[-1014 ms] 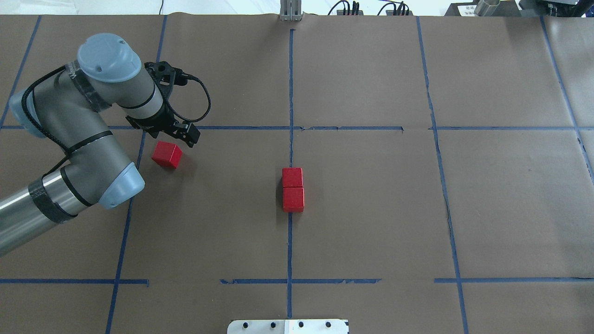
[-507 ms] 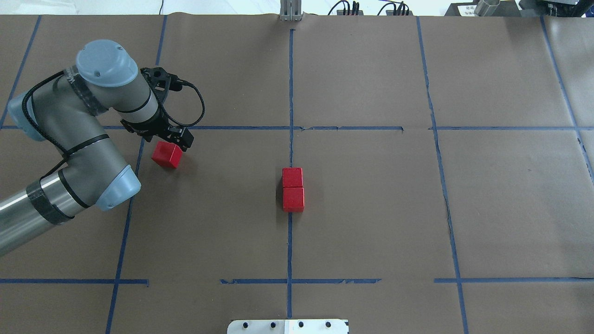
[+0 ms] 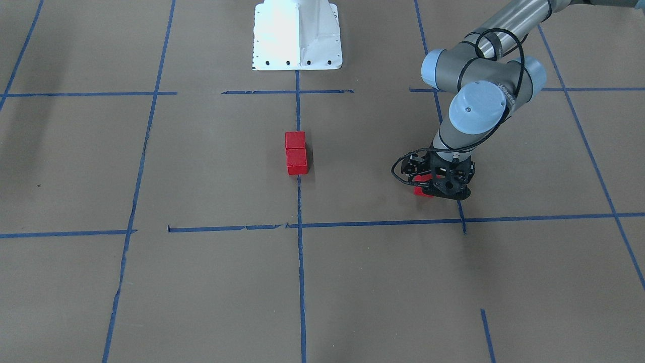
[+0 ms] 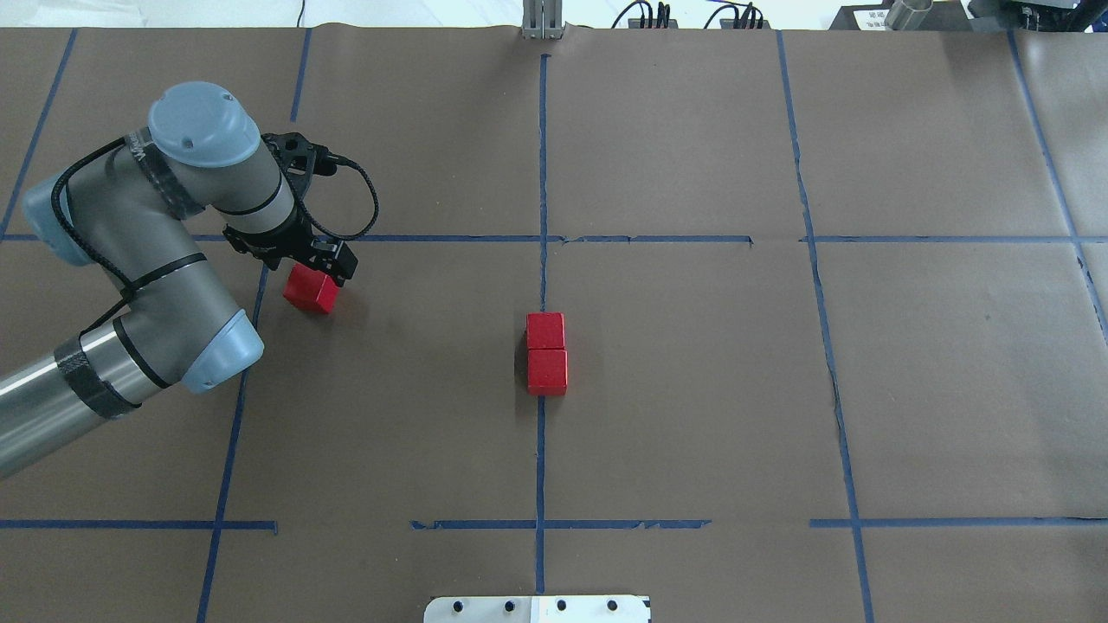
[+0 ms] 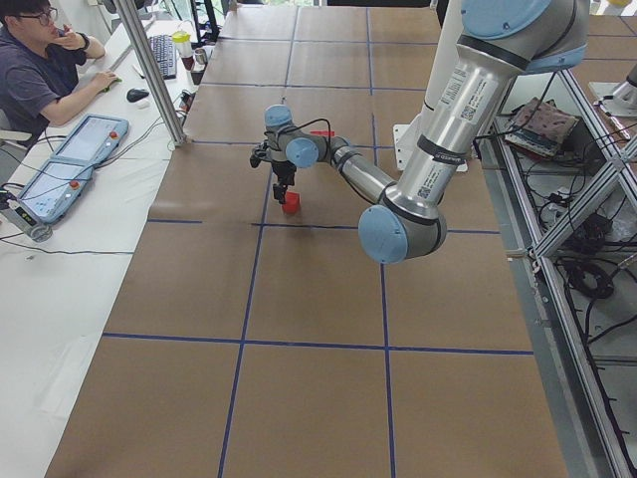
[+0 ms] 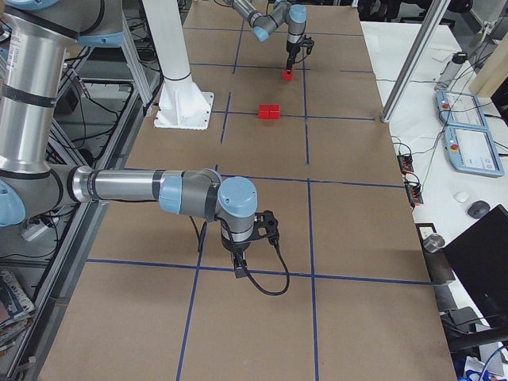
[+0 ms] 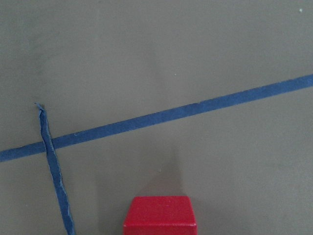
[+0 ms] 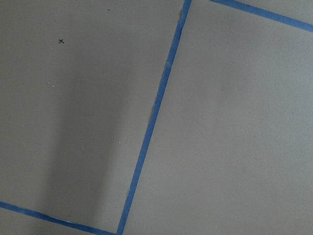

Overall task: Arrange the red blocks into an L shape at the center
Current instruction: 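Lower the left gripper and grasp the last red cube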

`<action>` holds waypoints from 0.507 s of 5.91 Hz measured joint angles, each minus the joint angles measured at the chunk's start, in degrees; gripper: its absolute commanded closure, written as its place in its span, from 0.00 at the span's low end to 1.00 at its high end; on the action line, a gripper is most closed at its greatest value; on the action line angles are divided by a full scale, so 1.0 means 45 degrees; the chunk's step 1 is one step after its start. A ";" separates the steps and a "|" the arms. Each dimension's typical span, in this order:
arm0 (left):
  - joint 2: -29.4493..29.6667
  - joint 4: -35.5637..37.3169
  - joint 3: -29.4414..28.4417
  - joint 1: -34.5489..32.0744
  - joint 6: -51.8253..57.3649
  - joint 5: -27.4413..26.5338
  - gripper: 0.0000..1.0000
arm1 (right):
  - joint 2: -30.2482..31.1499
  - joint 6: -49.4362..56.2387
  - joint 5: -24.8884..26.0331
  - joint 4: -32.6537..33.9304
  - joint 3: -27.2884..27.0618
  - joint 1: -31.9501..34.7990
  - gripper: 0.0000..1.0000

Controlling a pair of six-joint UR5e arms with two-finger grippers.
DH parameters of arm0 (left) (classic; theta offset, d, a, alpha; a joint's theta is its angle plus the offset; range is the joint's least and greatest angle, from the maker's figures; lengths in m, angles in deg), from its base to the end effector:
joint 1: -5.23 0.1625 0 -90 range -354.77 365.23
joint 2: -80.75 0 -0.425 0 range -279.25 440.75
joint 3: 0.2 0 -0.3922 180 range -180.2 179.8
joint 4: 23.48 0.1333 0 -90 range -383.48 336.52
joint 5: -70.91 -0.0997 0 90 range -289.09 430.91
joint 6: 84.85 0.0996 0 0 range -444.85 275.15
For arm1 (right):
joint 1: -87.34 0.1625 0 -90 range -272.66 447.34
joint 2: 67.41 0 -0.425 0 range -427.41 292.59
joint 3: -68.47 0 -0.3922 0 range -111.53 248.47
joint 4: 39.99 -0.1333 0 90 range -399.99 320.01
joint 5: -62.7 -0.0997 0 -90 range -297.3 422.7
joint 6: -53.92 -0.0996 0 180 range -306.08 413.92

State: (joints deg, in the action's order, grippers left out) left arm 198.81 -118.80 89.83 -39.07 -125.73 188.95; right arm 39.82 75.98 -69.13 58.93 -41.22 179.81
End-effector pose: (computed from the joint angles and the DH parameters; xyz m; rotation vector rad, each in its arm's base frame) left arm 0.4245 -0.5351 0.3714 0.0900 0.7387 0.2229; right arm 0.0822 -0.3535 0.6366 0.0499 -0.7381 -0.2851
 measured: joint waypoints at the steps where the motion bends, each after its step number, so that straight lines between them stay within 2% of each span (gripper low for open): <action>1: 0.0001 -0.0132 -0.0202 0.0031 -0.0011 0.0000 0.00 | 0.0000 0.0000 0.0000 0.0005 0.0000 0.0000 0.00; 2: 0.0009 -0.0209 -0.0363 0.0070 -0.0041 0.0000 0.00 | 0.0000 -0.0001 0.0000 0.0008 0.0000 0.0000 0.00; 3: 0.0013 -0.0233 -0.0470 0.0101 -0.0087 0.0005 0.09 | 0.0005 0.0000 0.0000 0.0009 0.0000 0.0000 0.00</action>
State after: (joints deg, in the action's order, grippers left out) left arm 198.87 -119.85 87.72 -38.61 -126.12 188.97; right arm 39.84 75.98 -69.14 58.98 -41.22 179.81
